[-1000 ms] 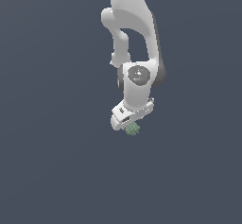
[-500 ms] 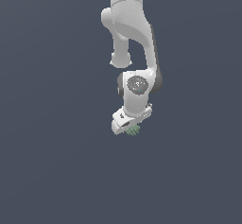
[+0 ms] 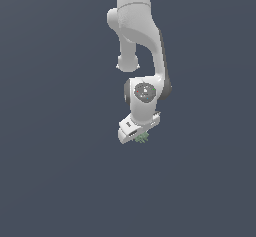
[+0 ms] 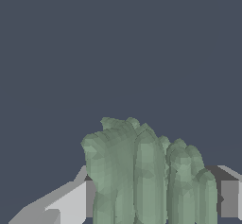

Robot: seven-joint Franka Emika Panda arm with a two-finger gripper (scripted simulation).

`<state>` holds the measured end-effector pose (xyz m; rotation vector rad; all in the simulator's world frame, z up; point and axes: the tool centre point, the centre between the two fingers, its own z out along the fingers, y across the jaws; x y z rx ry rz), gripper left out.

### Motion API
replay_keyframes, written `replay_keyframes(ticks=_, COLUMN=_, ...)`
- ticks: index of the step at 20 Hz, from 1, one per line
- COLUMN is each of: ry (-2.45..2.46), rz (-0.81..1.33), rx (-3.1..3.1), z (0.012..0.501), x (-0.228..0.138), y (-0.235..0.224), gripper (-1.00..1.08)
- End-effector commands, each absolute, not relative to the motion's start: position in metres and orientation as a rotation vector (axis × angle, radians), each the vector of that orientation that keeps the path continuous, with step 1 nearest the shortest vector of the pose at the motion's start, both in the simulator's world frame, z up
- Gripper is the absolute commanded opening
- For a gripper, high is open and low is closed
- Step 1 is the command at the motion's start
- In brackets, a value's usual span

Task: Pick up the object and move it to a goal position.

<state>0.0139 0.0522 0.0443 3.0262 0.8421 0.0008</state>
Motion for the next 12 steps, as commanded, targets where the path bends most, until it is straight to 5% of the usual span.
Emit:
replay_keyframes(ticks=1, ry=0.844, rz=0.000, rx=3.026, z=0.044, x=0.014, y=0.053, gripper=-1.00)
replay_keyframes(ticks=12, ry=0.842, rz=0.001, rx=3.026, z=0.060, x=0.013, y=0.059, gripper=-1.00)
